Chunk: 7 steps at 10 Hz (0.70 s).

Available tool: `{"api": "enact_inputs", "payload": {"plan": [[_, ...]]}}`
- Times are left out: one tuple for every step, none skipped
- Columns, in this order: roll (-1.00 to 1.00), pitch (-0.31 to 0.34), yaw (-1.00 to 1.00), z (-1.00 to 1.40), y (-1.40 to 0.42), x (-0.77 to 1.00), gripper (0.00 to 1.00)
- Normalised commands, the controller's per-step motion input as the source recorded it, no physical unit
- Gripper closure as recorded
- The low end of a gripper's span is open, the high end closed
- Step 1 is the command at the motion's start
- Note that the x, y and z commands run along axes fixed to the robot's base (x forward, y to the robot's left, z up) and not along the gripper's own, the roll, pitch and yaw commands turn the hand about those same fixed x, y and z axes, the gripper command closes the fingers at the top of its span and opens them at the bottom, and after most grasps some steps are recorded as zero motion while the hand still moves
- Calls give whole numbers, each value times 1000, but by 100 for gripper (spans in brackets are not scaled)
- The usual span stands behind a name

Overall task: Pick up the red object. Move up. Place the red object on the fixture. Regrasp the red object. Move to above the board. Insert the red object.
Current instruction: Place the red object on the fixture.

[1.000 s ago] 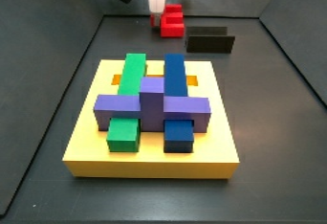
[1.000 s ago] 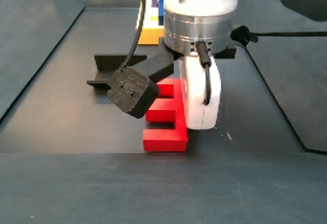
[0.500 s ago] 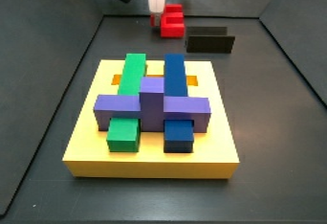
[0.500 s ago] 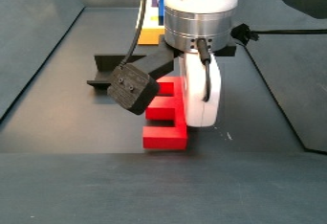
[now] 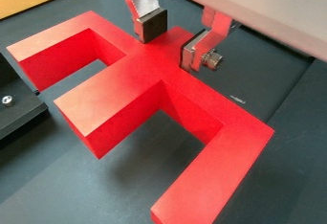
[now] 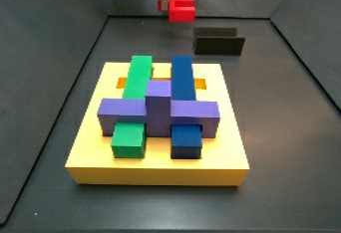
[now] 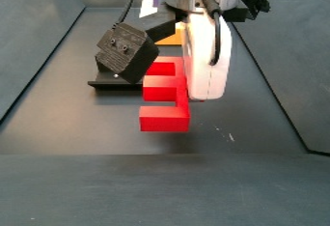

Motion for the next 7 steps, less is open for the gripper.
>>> {"api": "enact_inputs", "payload": {"plan": [[-66, 217, 0, -3, 0, 306, 100], [-506, 406, 23, 197, 0, 500, 100], [-271, 497, 329, 483, -169, 471, 100], [-137, 477, 480, 580, -206, 446, 100], [-123, 546, 477, 503, -169, 426, 100], [-109, 514, 489, 489, -171, 431, 100], [-146, 500, 520, 440, -191, 391, 100]]}}
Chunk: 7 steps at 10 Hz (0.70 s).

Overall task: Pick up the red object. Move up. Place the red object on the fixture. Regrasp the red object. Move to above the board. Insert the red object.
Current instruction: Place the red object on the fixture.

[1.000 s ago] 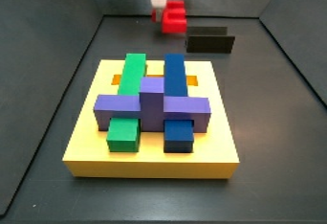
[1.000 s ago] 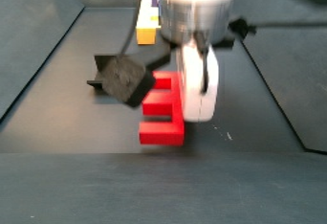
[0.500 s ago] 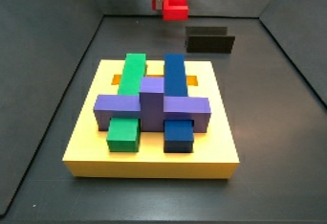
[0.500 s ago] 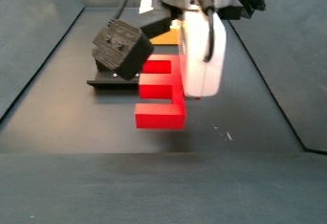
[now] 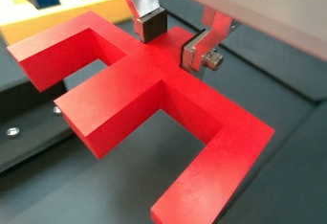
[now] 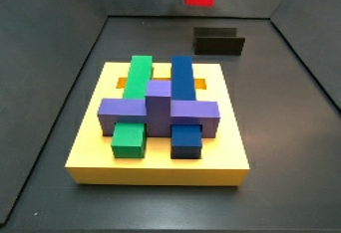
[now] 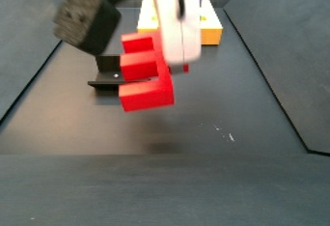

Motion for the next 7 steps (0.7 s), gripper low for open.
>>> {"api": "enact_inputs", "payload": {"plan": [[-154, 434, 577, 377, -209, 334, 100], [-86, 340, 660, 394, -186, 240, 100], [-14, 374, 669, 371, -149, 211, 100], [0, 429, 660, 294, -134, 203, 100], [0, 423, 674, 249, -131, 194, 100], [0, 434, 680, 177, -129, 183, 100], [0, 431, 543, 26, -257, 217, 100]]}}
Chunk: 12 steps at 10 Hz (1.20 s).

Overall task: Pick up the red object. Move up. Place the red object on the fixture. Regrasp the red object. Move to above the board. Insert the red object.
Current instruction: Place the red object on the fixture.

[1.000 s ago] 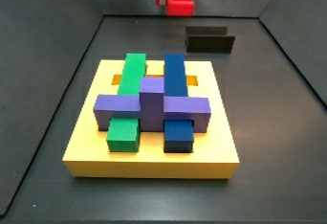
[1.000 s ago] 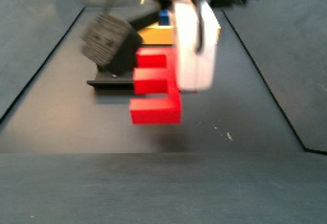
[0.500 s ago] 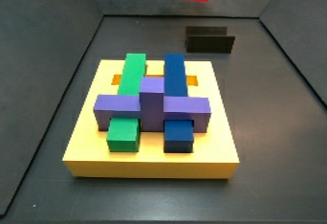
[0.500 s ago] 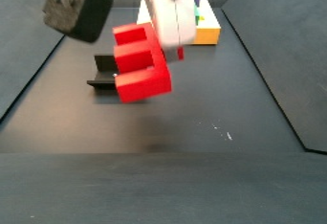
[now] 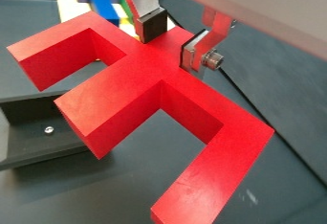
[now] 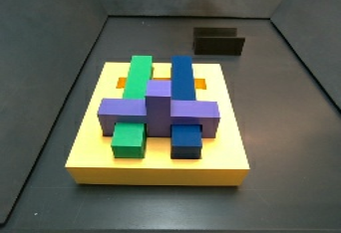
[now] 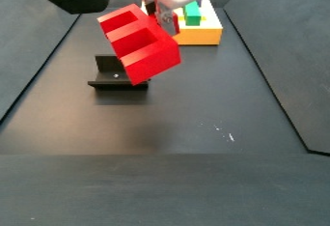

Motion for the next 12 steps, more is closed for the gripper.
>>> {"api": "enact_inputs", "payload": {"plan": [[0, 406, 594, 31, -226, 211, 100], [0, 394, 651, 23, -194, 200, 100], [0, 354, 700, 31, -166, 169, 100], [0, 317, 740, 31, -149, 146, 100], [0, 320, 757, 17, -140, 137, 100], [0, 271, 774, 0, -160, 91, 100], [-154, 263, 726, -6, -286, 37, 100], [-94, 257, 729, -3, -286, 83, 100], [-9, 203, 720, -3, -294, 69, 100], [-26, 200, 743, -9, -277, 63, 100], [-49, 226, 751, -29, -266, 109, 100], [-34, 206, 746, -9, -269, 109, 100]]}}
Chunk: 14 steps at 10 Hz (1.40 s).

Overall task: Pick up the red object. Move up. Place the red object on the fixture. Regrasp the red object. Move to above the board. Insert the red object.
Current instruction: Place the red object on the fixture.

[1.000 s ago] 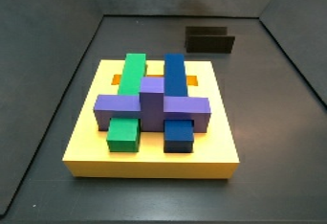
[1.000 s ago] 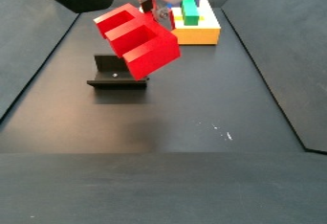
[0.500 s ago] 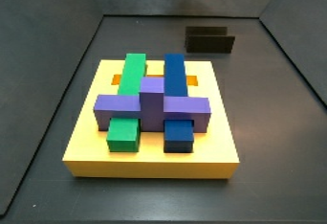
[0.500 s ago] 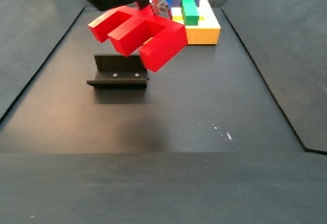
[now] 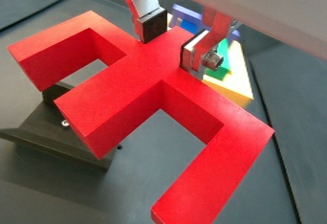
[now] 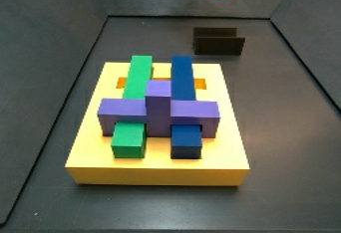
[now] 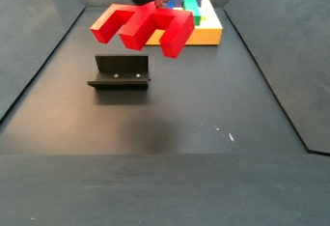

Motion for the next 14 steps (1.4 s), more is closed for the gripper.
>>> {"api": "enact_inputs", "payload": {"plan": [[-34, 203, 757, -9, -260, 103, 100], [-54, 217, 780, -29, -240, 97, 100], [-106, 203, 814, -20, -206, 86, 100], [-200, 200, 791, -40, -200, 123, 100], [-363, 134, 683, -137, -189, 277, 100], [-814, 0, 566, -123, -151, 180, 100], [-834, -69, 477, -94, -177, 229, 100], [-869, -74, 429, -63, -154, 257, 100], [-980, -109, 380, 0, -111, 197, 100], [-969, -106, 380, 0, -111, 203, 100], [-949, -97, 386, 0, -97, 223, 100], [-911, 0, 366, -26, 0, 306, 100], [-780, 60, 369, 0, 0, 323, 100], [-300, 191, 229, 0, 60, 114, 100]]}}
